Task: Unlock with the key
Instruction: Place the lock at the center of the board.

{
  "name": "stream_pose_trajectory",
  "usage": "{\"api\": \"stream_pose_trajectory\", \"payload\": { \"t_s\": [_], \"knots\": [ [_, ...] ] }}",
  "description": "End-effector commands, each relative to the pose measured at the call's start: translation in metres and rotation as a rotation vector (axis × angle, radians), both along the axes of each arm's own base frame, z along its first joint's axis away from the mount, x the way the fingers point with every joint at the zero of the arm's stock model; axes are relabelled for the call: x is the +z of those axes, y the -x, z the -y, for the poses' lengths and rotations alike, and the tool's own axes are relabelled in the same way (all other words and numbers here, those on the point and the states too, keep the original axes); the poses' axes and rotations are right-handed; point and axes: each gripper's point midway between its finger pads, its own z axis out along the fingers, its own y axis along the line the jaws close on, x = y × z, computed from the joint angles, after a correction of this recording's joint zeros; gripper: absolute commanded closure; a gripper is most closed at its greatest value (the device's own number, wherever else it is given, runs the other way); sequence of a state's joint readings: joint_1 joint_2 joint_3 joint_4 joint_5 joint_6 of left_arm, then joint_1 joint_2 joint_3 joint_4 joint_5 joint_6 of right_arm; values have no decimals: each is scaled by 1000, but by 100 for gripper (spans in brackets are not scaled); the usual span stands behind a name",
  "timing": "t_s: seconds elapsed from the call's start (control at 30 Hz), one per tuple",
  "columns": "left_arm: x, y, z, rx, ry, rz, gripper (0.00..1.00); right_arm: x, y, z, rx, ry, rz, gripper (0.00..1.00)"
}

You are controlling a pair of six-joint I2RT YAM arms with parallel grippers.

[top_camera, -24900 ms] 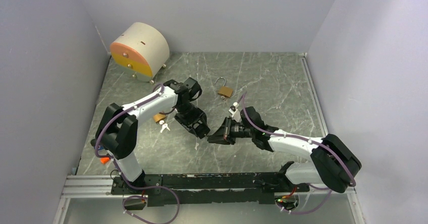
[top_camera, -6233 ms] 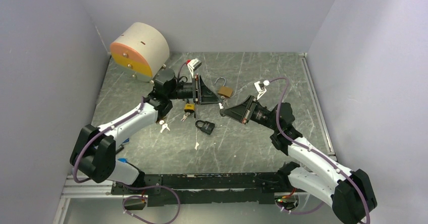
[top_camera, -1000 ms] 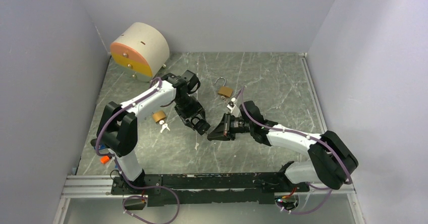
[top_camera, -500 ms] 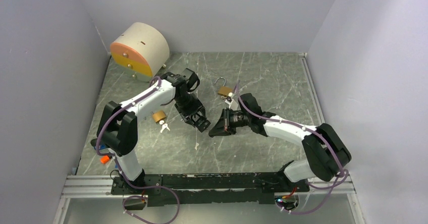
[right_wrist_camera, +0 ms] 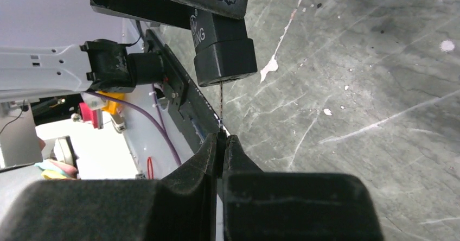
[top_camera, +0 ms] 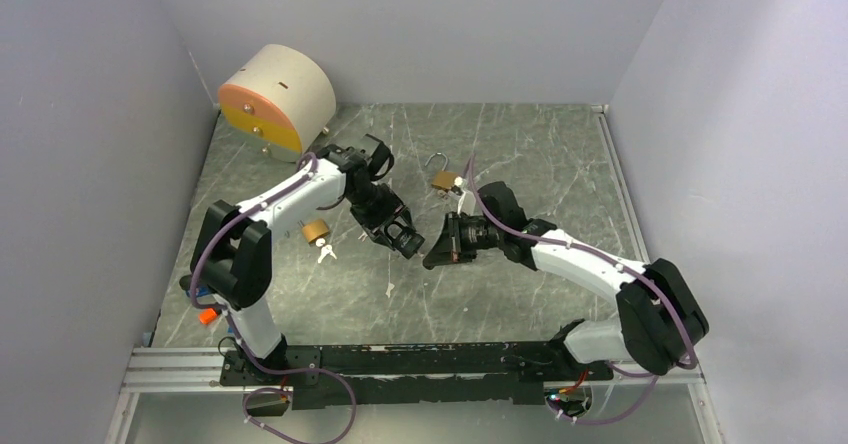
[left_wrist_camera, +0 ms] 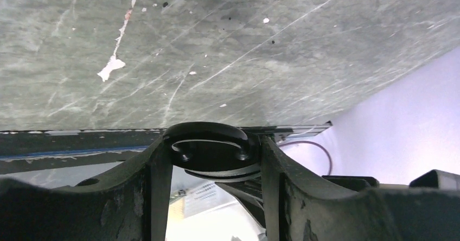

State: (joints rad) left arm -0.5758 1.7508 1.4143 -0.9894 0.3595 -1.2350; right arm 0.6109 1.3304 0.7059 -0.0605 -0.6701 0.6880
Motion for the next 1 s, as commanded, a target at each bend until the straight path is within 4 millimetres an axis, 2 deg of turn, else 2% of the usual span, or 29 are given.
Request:
{"api": "stream_pose_trajectory", "payload": {
  "t_s": [0.0,0.23,0.47,0.6,0.7,0.8,0.97],
  "knots": [
    [53,41,35,11,275,-178,98,26,-45,-5,-118,-57,253,100],
    [56,41,35,30,311,-195,97,38,-29,-4,-77,-140,297,100],
    [52,37,25,24,316,-197,97,52,-11,2,-34,-258,170,100],
    [43,35,24,33,303,-194,97,52,-7,2,-26,-263,124,100],
    [27,38,12,52,215,-192,97,36,-8,2,-48,-226,67,100],
    [8,37,-1,86,103,-176,98,8,-6,5,-57,-187,25,100],
    [-23,33,4,111,47,-170,97,-29,-3,-3,-42,-159,-16,100]
  ]
}}
